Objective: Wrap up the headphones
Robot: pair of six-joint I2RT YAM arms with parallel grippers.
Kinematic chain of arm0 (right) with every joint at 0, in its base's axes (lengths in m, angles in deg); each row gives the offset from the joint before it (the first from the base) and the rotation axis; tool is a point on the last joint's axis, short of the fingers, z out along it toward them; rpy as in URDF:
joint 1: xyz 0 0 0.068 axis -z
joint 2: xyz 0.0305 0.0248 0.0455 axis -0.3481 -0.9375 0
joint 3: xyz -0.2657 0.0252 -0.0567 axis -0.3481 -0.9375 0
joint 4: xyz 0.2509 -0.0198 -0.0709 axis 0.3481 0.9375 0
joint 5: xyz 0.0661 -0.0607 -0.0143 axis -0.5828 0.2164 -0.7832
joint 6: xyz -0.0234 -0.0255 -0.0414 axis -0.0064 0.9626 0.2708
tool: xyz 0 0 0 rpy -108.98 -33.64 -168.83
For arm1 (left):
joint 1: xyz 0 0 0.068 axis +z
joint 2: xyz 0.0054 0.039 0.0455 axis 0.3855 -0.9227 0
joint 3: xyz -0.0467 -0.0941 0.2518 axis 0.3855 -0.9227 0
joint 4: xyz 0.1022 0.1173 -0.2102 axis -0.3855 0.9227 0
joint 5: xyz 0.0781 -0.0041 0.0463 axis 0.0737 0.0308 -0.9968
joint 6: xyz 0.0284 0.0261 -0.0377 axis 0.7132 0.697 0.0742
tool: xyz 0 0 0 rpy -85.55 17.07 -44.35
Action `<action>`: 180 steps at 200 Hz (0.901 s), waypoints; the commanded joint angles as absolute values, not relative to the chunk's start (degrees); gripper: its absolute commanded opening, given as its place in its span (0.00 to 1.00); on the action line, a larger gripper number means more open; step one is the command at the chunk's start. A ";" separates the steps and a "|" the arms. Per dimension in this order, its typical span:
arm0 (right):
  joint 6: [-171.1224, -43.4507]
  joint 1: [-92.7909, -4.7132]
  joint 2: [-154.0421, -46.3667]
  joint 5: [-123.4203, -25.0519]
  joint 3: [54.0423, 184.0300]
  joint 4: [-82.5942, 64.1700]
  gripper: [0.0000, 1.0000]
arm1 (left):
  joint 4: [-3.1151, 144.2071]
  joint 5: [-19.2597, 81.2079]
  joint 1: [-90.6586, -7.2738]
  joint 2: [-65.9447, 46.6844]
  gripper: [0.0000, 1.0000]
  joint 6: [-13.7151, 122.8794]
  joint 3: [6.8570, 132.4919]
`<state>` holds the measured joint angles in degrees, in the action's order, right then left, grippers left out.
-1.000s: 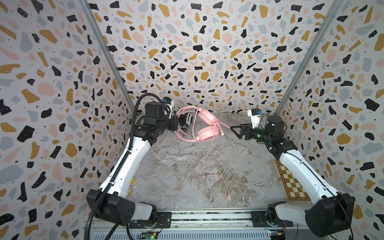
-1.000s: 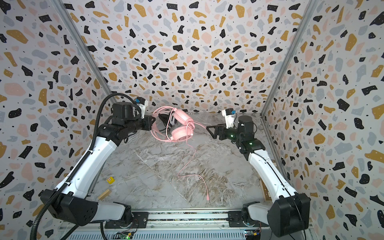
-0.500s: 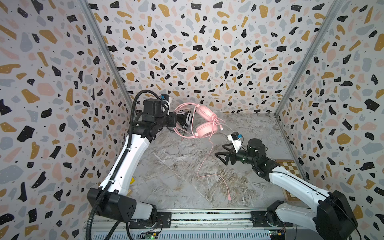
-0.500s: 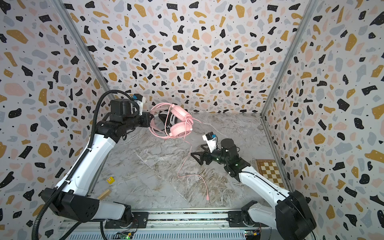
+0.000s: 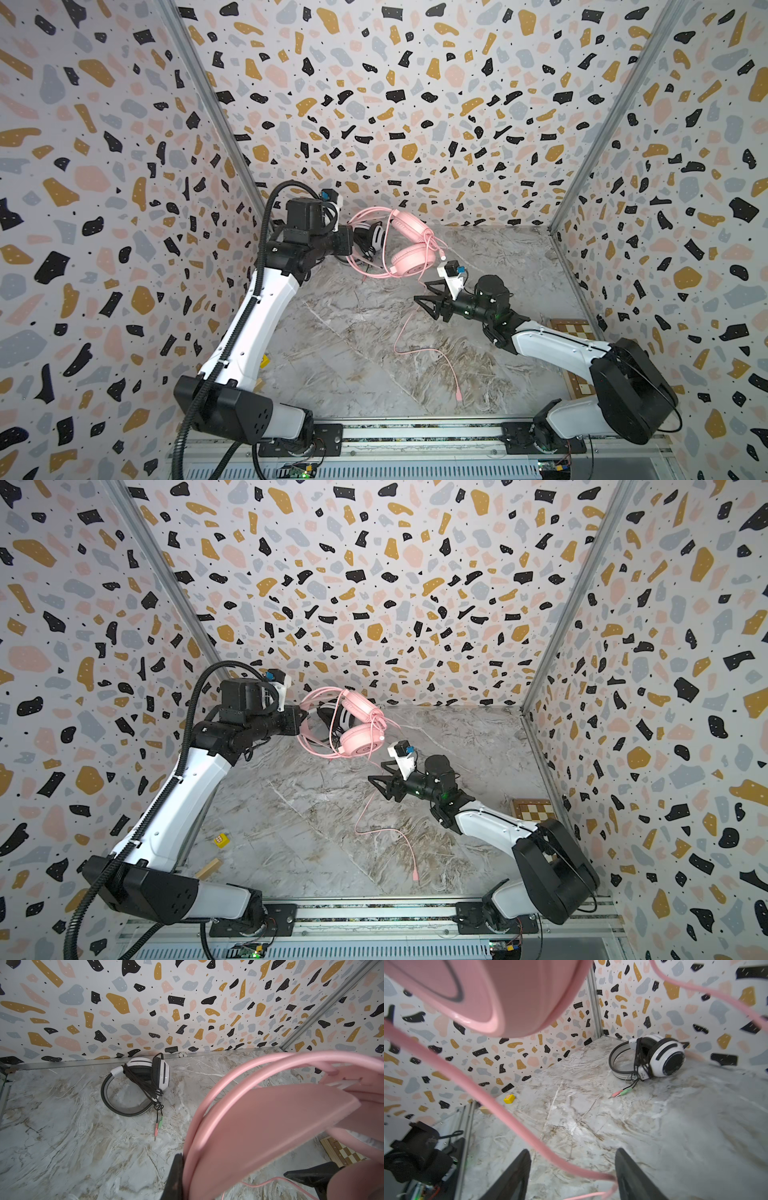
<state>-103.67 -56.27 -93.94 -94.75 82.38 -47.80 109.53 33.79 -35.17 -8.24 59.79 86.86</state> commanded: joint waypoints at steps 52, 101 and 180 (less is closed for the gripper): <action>-101.79 -57.07 -81.41 -93.86 84.43 -42.93 0.00 | 104.74 36.07 -33.26 -9.18 0.00 58.06 88.76; -99.43 -57.28 -68.63 -91.72 93.93 -28.90 0.00 | 105.60 31.33 -33.14 -11.08 0.00 59.92 86.36; -99.14 -54.37 -68.28 -83.16 100.50 -19.78 0.00 | 106.45 31.09 -32.21 -9.66 0.00 59.64 86.33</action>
<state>-99.96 -56.64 -66.40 -88.32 99.45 -27.89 110.78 28.37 -33.24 -12.04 61.56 83.93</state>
